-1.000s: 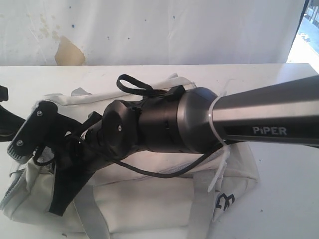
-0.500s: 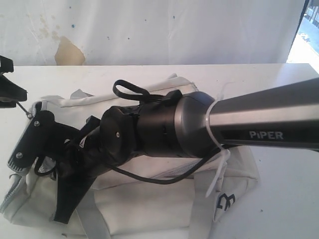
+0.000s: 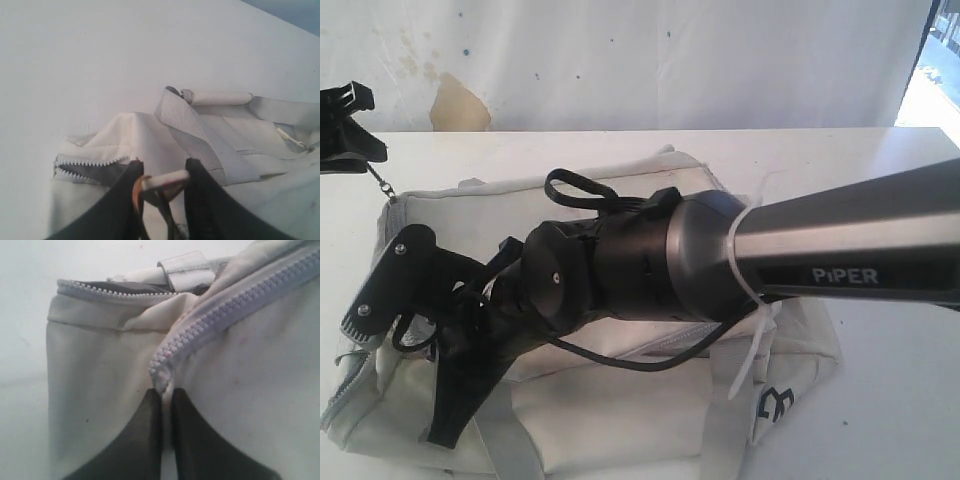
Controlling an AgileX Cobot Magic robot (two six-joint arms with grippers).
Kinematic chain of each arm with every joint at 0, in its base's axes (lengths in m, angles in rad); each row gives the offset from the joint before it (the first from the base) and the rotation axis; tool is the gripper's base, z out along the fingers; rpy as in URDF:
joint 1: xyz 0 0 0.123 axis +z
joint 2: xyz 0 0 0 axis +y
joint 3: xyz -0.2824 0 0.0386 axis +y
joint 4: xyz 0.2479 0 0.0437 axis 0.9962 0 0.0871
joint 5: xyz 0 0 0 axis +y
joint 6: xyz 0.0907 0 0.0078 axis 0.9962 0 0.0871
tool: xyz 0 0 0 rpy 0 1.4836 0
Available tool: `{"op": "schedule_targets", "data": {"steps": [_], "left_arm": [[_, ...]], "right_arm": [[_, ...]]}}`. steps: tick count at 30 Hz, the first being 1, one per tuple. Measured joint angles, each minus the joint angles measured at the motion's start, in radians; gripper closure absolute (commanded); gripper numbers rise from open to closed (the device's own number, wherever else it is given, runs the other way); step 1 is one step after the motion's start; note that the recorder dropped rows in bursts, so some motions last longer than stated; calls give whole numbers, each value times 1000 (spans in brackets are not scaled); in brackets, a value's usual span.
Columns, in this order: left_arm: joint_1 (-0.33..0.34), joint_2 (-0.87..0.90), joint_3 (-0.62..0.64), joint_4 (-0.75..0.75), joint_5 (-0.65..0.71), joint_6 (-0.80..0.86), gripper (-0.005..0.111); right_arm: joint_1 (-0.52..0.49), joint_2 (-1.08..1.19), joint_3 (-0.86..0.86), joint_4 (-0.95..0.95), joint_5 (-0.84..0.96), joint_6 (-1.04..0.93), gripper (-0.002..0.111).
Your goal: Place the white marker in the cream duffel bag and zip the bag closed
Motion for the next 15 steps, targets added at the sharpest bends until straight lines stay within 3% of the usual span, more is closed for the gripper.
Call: {"op": "schedule_targets", "data": {"steps": [15], "left_arm": [[0,44,-132,-44,95,85,106]], "right_arm": [[-39,49,0,-7,-136,61,108]]}}
